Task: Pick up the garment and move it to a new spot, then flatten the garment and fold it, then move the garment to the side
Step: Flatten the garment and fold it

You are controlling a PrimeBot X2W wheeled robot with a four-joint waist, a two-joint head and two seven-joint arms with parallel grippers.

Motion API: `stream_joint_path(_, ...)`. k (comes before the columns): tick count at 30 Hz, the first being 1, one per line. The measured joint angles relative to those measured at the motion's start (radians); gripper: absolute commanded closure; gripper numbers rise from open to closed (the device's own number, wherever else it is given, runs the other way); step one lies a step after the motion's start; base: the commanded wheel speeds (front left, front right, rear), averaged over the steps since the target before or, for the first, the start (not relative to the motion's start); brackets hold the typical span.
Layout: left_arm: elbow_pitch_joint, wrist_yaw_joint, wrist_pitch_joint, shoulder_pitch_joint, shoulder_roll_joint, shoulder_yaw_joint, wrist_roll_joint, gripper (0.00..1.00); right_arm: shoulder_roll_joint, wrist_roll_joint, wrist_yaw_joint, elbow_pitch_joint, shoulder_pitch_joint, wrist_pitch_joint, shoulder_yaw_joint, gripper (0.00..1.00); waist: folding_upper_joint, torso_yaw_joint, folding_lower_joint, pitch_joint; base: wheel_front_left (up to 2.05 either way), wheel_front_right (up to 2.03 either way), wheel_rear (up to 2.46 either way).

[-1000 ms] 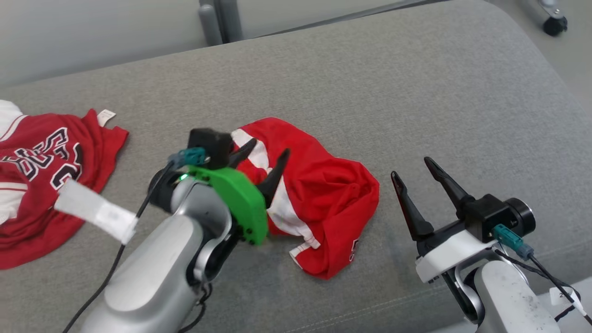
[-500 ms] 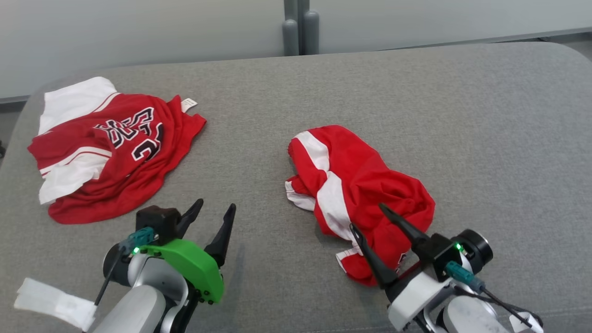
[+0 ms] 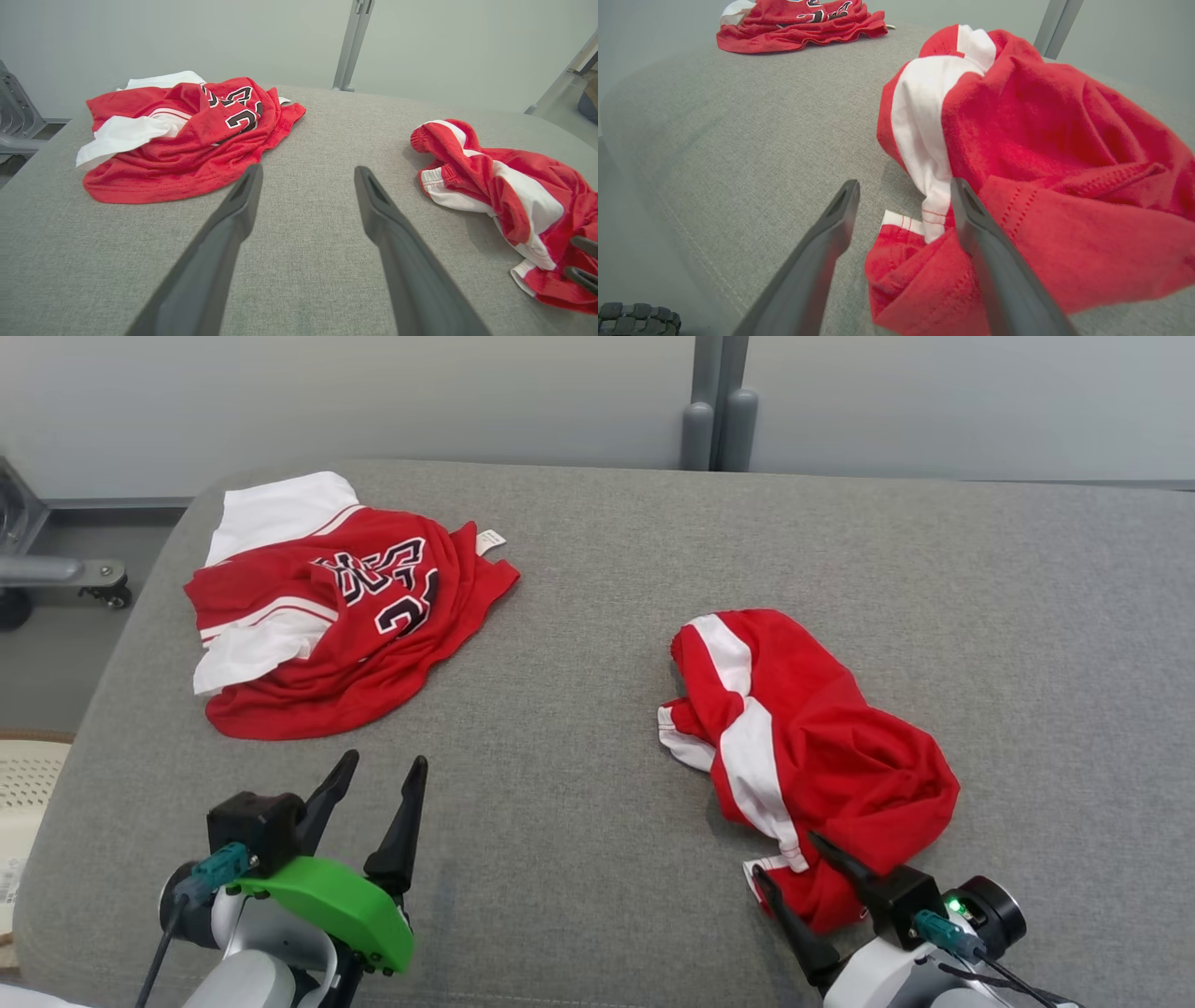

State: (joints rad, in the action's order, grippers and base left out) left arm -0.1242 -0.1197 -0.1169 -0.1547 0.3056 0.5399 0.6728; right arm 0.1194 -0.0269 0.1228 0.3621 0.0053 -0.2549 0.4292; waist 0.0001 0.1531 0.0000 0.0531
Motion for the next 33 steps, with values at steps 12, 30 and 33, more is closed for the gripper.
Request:
stream_joint_path(12,0.06,-0.004,-0.016,0.049,0.006,-0.016,-0.006,0.0,0.015,0.011,-0.019,0.111,-0.078,0.068,-0.023,0.0,0.0,0.061,-0.0001,0.01,0.0,0.0,0.0)
stream_joint_path(30,0.101,-0.004,-0.016,0.116,0.015,-0.087,-0.007,0.0,0.018,0.019,-0.017,0.215,-0.142,0.212,0.0,1.0,0.0,0.076,0.0,0.01,0.0,0.0,0.0)
stream_joint_path(33,0.109,-0.004,-0.016,0.13,0.019,-0.095,-0.007,0.0,0.026,0.019,-0.009,0.197,-0.15,0.216,0.002,1.0,0.0,0.061,0.0,0.011,0.0,0.0,0.0)
